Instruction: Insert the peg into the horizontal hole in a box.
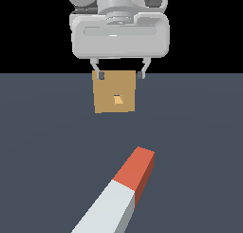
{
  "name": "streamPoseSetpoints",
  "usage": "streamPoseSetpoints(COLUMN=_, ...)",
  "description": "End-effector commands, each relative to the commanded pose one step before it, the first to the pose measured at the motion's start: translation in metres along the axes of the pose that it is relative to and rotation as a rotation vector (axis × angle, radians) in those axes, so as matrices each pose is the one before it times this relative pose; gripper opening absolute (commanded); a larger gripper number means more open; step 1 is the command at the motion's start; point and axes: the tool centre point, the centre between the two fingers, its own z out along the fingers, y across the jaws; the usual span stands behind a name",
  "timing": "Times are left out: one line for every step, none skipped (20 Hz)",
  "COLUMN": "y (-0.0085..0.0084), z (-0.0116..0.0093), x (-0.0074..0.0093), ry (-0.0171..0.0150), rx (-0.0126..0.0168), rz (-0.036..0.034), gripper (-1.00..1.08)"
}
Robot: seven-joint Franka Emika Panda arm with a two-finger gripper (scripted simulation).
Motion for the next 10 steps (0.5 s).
streamPoseSetpoints(y=0.00001, z=0.00001, x=-0.00001, ry=0.0, rx=0.0, rz=0.0, gripper=1.0)
streamPoseSetpoints(y=0.00008, z=0.00028, x=-0.00044, ry=-0.00004, rx=0.0, rz=0.0012, gripper=1.0)
streamPoseSetpoints(y=0.00024, z=0.00088, x=-0.00152, ry=-0.00009, rx=0.00009, rz=0.0039, gripper=1.0)
streamPoseSetpoints(y=0.00039, z=0.00147, x=-0.00247, ry=-0.00015, rx=0.00015, rz=0.0064, gripper=1.0)
streamPoseSetpoints(y=0.00054, z=0.00207, x=-0.00347, ry=-0.00021, rx=0.00021, rz=0.00897, gripper=1.0)
streamPoseSetpoints(y=0.0007, z=0.00267, x=-0.00447, ry=-0.00027, rx=0.00027, rz=0.01157, gripper=1.0)
streamPoseSetpoints(y=0.00085, z=0.00327, x=-0.0055, ry=-0.00032, rx=0.00033, rz=0.01423, gripper=1.0)
streamPoseSetpoints(y=0.001, z=0.00389, x=-0.00654, ry=-0.00037, rx=0.00039, rz=0.01691, gripper=1.0)
streamPoseSetpoints(y=0.00115, z=0.00451, x=-0.00758, ry=-0.00042, rx=0.00046, rz=0.01962, gripper=1.0)
streamPoseSetpoints(y=0.00129, z=0.00515, x=-0.00866, ry=-0.00045, rx=0.00052, rz=0.02242, gripper=1.0)
